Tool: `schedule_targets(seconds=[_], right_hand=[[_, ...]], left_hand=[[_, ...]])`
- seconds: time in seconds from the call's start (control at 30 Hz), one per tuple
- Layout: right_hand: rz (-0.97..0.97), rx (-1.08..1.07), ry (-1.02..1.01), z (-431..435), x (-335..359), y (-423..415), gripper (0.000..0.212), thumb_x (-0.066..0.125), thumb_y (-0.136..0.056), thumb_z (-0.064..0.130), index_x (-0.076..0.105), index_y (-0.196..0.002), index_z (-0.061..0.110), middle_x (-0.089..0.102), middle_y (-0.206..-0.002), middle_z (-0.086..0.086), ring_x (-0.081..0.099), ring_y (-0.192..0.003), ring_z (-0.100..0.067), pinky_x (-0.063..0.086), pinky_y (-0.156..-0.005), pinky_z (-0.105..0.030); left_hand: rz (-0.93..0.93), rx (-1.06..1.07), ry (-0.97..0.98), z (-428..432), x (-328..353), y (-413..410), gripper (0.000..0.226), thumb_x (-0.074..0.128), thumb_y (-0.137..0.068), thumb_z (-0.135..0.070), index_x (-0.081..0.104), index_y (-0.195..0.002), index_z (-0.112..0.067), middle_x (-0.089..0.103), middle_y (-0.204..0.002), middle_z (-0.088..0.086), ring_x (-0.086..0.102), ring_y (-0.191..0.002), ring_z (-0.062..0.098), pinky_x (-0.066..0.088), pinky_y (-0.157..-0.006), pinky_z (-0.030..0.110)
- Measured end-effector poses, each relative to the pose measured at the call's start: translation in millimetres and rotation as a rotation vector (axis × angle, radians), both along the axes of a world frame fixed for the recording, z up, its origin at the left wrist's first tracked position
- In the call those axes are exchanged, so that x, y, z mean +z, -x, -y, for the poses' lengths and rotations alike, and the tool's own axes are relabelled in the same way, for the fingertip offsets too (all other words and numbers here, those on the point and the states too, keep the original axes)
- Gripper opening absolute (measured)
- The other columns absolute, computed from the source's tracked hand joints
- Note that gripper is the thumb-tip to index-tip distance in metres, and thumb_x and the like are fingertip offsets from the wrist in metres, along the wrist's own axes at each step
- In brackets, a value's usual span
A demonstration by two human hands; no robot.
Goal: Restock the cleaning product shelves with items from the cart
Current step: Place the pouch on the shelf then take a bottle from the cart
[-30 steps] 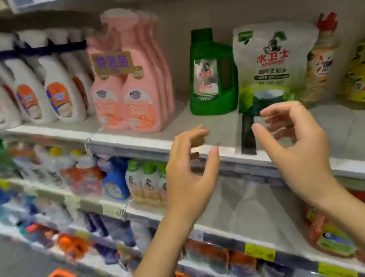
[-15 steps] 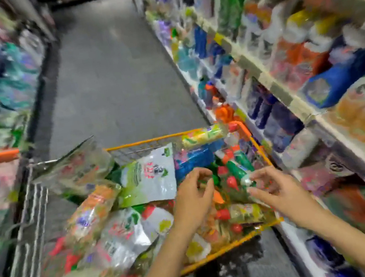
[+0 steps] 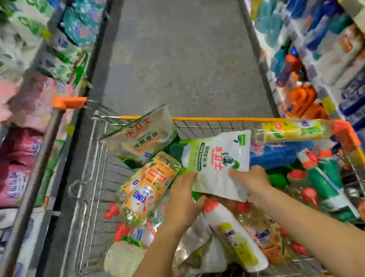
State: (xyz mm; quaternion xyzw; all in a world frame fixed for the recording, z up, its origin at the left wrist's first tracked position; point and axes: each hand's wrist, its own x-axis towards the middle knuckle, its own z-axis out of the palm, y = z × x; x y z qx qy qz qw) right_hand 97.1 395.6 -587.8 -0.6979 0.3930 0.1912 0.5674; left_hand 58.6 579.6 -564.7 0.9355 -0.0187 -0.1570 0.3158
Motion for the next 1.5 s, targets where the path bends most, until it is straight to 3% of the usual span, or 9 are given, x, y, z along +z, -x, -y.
schedule_targets(seconds=[0.2, 0.4, 0.5, 0.73, 0.93, 1.07, 1.2, 1.4, 1.5], right_hand=[[0.139, 0.042, -0.155, -9, 37, 7, 0.019, 0.053, -0.098, 0.013, 0.063, -0.113, 0.007, 0.067, -0.107, -0.009, 0.064, -0.085, -0.020, 0.051, -0.061, -0.024], [0.389, 0.077, -0.285, 7, 137, -2, 0.016, 0.046, -0.101, 0.017, 0.062, -0.107, 0.017, 0.069, -0.112, -0.013, 0.068, -0.095, -0.025, 0.055, -0.088, -0.042], [0.476, 0.259, -0.296, 39, 199, 7, 0.018, 0.046, -0.101, 0.016, 0.064, -0.095, 0.017, 0.074, -0.094, -0.003, 0.069, -0.070, -0.007, 0.056, -0.066, -0.021], [0.441, 0.505, -0.142, 108, 288, 16, 0.037, 0.058, -0.091, 0.019, 0.057, -0.118, -0.007, 0.070, -0.107, -0.019, 0.065, -0.085, -0.020, 0.052, -0.077, -0.026], [0.551, 0.566, 0.250, 143, 309, 39, 0.057, 0.062, -0.089, 0.047, 0.055, -0.090, -0.010, 0.055, -0.080, -0.014, 0.049, -0.067, -0.021, 0.039, -0.065, -0.030], [0.889, 0.094, 0.586, 178, 302, 83, 0.048, 0.071, -0.081, 0.049, 0.055, -0.114, 0.019, 0.060, -0.110, 0.005, 0.058, -0.094, -0.008, 0.046, -0.077, -0.014], [0.865, -0.130, 0.263, 188, 267, 175, 0.081, 0.085, -0.060, 0.053, 0.046, -0.126, 0.027, 0.058, -0.120, 0.011, 0.062, -0.105, -0.008, 0.051, -0.085, -0.024], [0.821, -0.262, 0.055, 182, 232, 280, 0.057, 0.087, -0.065, 0.025, 0.061, -0.115, 0.024, 0.073, -0.108, 0.002, 0.070, -0.101, -0.021, 0.056, -0.088, -0.045], [0.878, -0.419, 0.103, 205, 240, 320, 0.049, 0.076, -0.067, 0.015, 0.060, -0.114, 0.019, 0.075, -0.103, 0.003, 0.071, -0.094, -0.017, 0.059, -0.078, -0.033]], left_hand=[[-0.003, -0.068, 0.024, 1, -5, -3, 0.076, 0.065, -0.088, -0.022, 0.022, -0.150, -0.019, 0.025, -0.153, 0.000, 0.023, -0.140, 0.018, 0.017, -0.111, 0.025], [0.241, -0.012, 0.271, -1, 30, -19, 0.049, 0.041, -0.089, -0.021, 0.041, -0.138, -0.025, 0.043, -0.138, -0.003, 0.039, -0.129, 0.010, 0.033, -0.111, 0.036], [0.343, 0.093, 0.454, 3, 64, -40, 0.042, 0.049, -0.092, -0.041, 0.042, -0.133, -0.034, 0.045, -0.132, -0.012, 0.045, -0.124, 0.003, 0.041, -0.105, 0.031], [-0.101, -0.249, 0.701, 51, 131, -64, 0.095, 0.082, -0.048, -0.068, 0.043, -0.129, -0.037, 0.055, -0.130, -0.024, 0.051, -0.115, -0.012, 0.041, -0.095, 0.011], [-0.201, -0.196, 1.001, 110, 138, -21, 0.032, 0.067, -0.073, -0.023, 0.062, -0.103, -0.014, 0.075, -0.089, -0.011, 0.070, -0.084, 0.004, 0.053, -0.072, 0.018], [-0.183, -0.080, 1.085, 135, 140, 9, 0.046, 0.072, -0.064, -0.044, 0.068, -0.100, -0.016, 0.075, -0.096, 0.002, 0.071, -0.089, 0.019, 0.058, -0.079, 0.034], [-0.186, -0.006, 1.139, 167, 155, 30, 0.047, 0.070, -0.072, -0.046, 0.068, -0.104, -0.011, 0.072, -0.108, 0.015, 0.065, -0.105, 0.039, 0.049, -0.096, 0.055], [-0.221, -0.194, 1.117, 246, 183, 83, 0.059, 0.076, -0.059, -0.049, 0.067, -0.102, -0.010, 0.074, -0.099, 0.011, 0.070, -0.088, 0.027, 0.057, -0.080, 0.039], [-0.243, -0.327, 1.111, 287, 189, 116, 0.041, 0.082, -0.071, -0.040, 0.068, -0.098, -0.012, 0.076, -0.093, 0.004, 0.071, -0.084, 0.020, 0.058, -0.076, 0.033]])
